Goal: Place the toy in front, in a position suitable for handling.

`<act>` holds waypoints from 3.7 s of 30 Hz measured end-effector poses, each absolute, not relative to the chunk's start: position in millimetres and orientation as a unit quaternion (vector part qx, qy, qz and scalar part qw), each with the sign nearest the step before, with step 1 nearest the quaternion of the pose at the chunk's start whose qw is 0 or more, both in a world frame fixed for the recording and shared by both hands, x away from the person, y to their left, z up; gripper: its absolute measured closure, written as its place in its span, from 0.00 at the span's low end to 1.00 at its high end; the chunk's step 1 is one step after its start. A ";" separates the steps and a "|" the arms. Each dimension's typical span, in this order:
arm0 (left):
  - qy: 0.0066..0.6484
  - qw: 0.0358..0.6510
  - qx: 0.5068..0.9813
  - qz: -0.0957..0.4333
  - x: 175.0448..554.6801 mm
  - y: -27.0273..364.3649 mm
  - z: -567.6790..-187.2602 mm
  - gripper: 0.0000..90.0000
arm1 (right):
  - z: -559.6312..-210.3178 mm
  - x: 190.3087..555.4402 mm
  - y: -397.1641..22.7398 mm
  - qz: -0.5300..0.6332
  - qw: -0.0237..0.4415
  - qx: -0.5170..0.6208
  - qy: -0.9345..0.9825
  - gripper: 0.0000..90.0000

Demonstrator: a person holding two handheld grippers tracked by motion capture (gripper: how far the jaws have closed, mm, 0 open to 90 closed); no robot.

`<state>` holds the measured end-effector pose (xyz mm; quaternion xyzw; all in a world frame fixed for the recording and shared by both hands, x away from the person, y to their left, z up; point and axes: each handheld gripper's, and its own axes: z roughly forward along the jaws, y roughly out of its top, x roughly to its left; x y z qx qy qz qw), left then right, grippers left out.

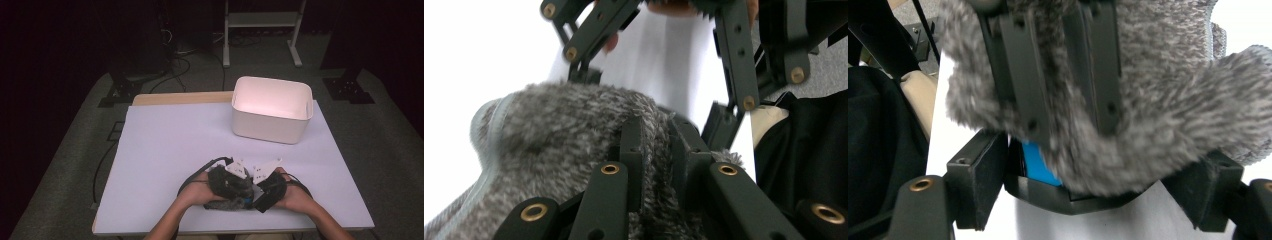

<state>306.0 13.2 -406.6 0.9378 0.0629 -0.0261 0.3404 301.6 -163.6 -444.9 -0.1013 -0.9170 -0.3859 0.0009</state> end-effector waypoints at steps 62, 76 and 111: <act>0.069 0.309 0.948 -0.019 305.1 35.7 -400.1 0.86 | -449.2 298.8 -154.3 -0.367 -0.011 -0.096 -0.925 0.23; 0.152 0.313 0.937 -0.011 300.1 117.7 -413.9 0.85 | -449.5 299.7 -156.2 -0.367 -0.010 -0.096 -0.925 0.23; 0.147 0.320 0.936 -0.010 301.6 117.1 -411.3 0.85 | -447.3 338.9 -148.9 -0.355 0.145 -0.179 -0.906 0.35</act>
